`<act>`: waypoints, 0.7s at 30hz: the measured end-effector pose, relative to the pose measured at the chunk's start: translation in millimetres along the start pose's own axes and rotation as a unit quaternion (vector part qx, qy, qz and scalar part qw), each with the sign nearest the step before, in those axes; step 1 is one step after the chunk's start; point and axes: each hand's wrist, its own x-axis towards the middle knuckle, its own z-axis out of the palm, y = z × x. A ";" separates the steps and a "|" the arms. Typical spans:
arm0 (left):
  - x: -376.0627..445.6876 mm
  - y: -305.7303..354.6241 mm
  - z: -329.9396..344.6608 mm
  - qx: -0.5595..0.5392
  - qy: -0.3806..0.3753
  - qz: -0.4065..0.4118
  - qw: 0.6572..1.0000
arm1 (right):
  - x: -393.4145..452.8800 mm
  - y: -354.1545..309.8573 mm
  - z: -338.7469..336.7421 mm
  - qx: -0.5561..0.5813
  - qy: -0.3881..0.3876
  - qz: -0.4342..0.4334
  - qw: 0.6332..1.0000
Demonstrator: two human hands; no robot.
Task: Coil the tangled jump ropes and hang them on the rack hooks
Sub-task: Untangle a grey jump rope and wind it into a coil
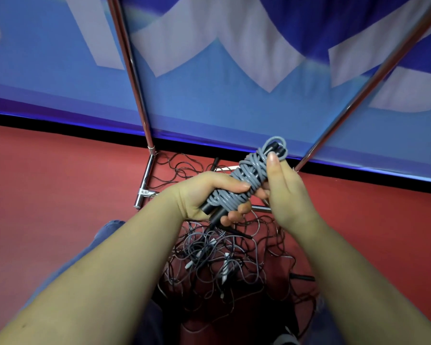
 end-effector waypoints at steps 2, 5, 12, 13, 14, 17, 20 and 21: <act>-6.8 -0.8 5.3 0.075 0.088 -0.013 0.993 | -5.8 1.3 -2.7 -0.072 -0.018 0.032 0.997; -19.4 -2.4 16.4 0.201 0.182 -0.043 0.961 | -21.4 -0.6 -1.6 -0.095 -0.045 0.073 0.992; -32.6 -23.3 67.2 0.266 0.264 0.012 0.927 | -57.7 -27.1 -3.1 0.096 -0.008 0.153 0.983; -34.0 -27.2 73.6 0.253 0.264 0.025 0.930 | -61.1 -31.1 -5.1 0.107 -0.007 0.157 0.982; -35.5 -30.3 79.0 0.241 0.263 0.035 0.933 | -63.3 -33.9 -6.9 0.114 -0.011 0.161 0.980; -41.8 -30.8 91.6 0.226 0.255 0.069 0.938 | -65.8 -49.6 -11.6 0.099 -0.048 0.151 0.982; -37.8 -29.0 90.2 0.211 0.255 0.118 0.936 | -66.5 -58.2 -11.2 0.047 -0.058 0.109 0.991; -35.0 -30.0 87.4 0.218 0.266 0.126 0.931 | -67.2 -57.1 -10.0 0.050 -0.051 0.108 0.992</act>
